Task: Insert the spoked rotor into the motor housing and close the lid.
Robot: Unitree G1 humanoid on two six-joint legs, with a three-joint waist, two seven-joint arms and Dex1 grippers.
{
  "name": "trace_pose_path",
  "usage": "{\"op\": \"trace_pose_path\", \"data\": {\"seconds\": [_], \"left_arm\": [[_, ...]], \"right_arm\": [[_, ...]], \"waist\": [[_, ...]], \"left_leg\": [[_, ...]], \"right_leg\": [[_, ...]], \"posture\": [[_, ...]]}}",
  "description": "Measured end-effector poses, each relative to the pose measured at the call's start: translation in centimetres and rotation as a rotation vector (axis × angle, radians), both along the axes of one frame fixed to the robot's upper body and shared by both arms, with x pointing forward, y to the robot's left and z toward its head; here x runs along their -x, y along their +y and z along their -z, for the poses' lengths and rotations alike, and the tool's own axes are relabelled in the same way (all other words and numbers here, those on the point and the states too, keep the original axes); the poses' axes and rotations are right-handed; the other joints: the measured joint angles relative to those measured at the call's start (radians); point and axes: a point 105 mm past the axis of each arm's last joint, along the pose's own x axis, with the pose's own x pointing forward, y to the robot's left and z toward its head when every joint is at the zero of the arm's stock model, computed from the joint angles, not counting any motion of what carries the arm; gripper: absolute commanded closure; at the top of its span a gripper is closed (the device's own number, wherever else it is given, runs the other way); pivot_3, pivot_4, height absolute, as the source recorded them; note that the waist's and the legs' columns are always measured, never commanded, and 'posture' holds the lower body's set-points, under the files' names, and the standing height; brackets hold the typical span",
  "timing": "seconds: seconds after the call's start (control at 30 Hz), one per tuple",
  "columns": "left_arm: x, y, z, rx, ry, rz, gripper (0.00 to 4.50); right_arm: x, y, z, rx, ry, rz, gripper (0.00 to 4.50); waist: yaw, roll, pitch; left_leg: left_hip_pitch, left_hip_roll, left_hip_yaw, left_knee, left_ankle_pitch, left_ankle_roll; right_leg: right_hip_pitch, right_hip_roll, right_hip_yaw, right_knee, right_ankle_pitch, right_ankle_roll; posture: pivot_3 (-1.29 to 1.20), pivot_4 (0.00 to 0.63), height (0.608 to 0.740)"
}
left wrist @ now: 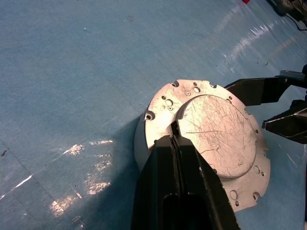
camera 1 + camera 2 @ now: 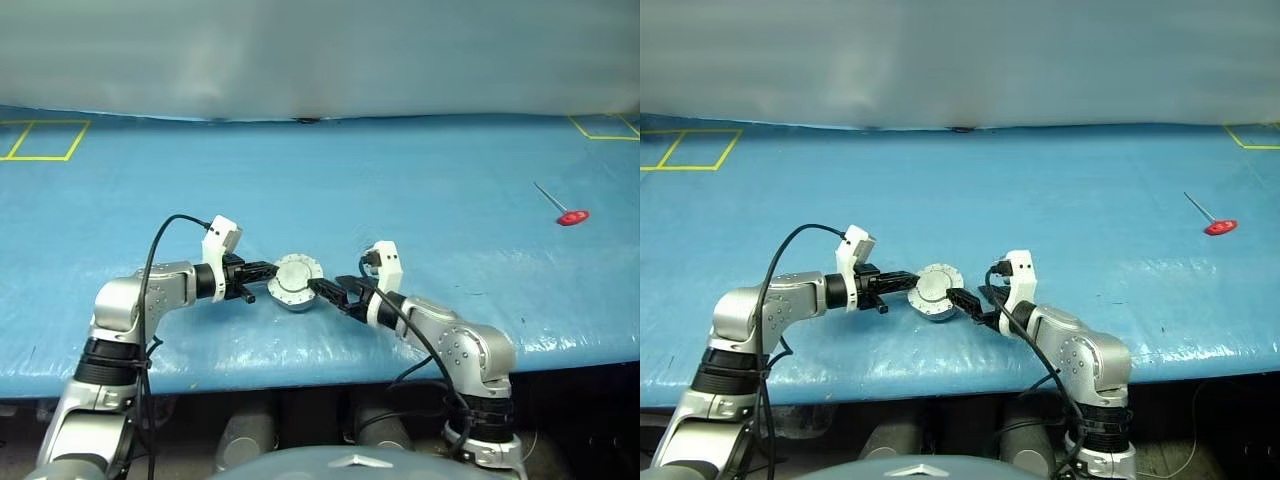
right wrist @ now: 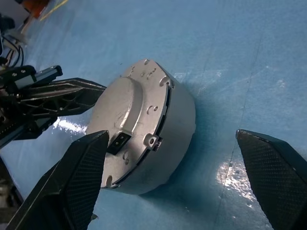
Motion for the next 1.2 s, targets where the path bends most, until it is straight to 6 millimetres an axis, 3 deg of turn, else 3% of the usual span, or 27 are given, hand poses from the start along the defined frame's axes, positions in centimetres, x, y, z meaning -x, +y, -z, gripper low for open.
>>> {"op": "trace_pose_path", "data": {"seconds": [0.5, 0.8, 1.2], "left_arm": [[0.0, 0.3, 0.0, -0.014, -0.002, -0.005, 4.5], [0.0, 0.3, 0.0, -0.014, -0.002, -0.005, 4.5], [0.1, 0.3, 0.1, -0.014, 0.001, -0.007, 4.5]], "right_arm": [[-0.3, -1.2, -0.1, -0.193, 0.185, 0.067, 0.03], [-0.2, -0.1, -1.1, -0.27, 0.206, 0.029, 0.03], [0.0, 1.6, 0.1, -0.331, 0.302, -0.018, 0.03]], "waist": [[-0.009, 0.004, 0.001], [-0.011, 0.004, 0.001], [-0.013, 0.004, 0.001]], "left_leg": [[0.002, 0.0, 0.0, -0.001, 0.0, 0.0], [0.002, 0.0, 0.0, -0.001, 0.0, 0.001], [0.002, -0.001, 0.0, 0.0, -0.001, 0.001]], "right_leg": [[0.002, 0.001, 0.0, 0.0, 0.0, 0.0], [0.003, 0.001, 0.0, 0.0, 0.0, 0.001], [0.003, 0.001, 0.0, -0.001, 0.0, 0.002]], "posture": [[0.0, 0.15, 0.74], [0.0, 0.15, 0.74], [0.0, 0.15, 0.74]]}}
